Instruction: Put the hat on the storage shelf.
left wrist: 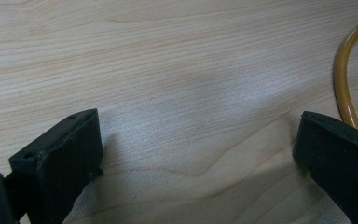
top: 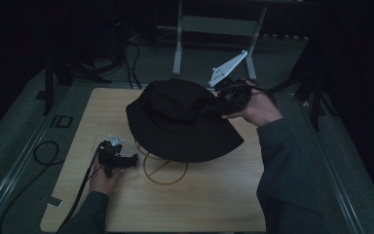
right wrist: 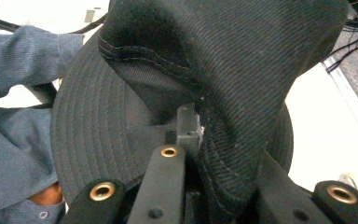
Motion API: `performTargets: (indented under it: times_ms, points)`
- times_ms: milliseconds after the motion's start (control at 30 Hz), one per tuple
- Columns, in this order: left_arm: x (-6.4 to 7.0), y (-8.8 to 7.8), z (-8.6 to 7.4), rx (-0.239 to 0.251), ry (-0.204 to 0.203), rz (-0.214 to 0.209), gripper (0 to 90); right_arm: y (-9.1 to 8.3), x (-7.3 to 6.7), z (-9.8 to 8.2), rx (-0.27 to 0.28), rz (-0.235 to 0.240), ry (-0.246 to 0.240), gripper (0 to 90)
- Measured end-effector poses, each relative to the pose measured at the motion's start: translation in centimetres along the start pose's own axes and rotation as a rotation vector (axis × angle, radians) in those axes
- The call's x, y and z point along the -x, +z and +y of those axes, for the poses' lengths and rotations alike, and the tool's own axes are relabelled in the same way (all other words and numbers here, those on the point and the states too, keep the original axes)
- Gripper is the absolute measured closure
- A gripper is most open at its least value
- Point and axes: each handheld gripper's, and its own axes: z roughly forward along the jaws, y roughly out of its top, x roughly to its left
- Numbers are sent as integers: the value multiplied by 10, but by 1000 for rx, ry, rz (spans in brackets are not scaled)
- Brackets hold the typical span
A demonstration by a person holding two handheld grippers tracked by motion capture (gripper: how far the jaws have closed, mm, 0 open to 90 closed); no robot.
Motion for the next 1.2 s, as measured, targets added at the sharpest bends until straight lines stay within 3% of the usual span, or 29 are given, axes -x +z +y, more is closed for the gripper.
performTargets:
  times_ms: [567, 667, 733, 800, 867, 900, 967, 1033, 1200]
  points:
    - [0, 0, 0, 1, -4, -3, 16, 41, 1, 7, -92, 31, -7, 744]
    - [0, 0, 0, -4, 2, -2, 15, 53, 2, 8, -146, 22, 13, 592]
    - [0, 0, 0, -3, 3, -1, 16, 57, 3, 8, -158, 17, 56, 441]
    - [0, 0, 0, -2, 2, -1, 15, 58, 3, 8, -168, 27, 81, 356]
    - [0, 0, 0, 0, 1, 2, 15, 55, -1, 8, -151, -24, 67, 206]
    - [0, 0, 0, 0, 1, 3, 16, 52, -2, 8, -131, -37, 49, 186]
    - [0, 0, 0, 0, 2, 3, 15, 42, -5, 7, -69, -20, 41, 160]
    - [0, 0, 0, -1, 2, 3, 16, 30, -7, 5, -19, -35, 44, 146]
    - [0, 0, 0, 4, -3, 3, 16, 8, -3, -10, 22, -112, 89, 124]
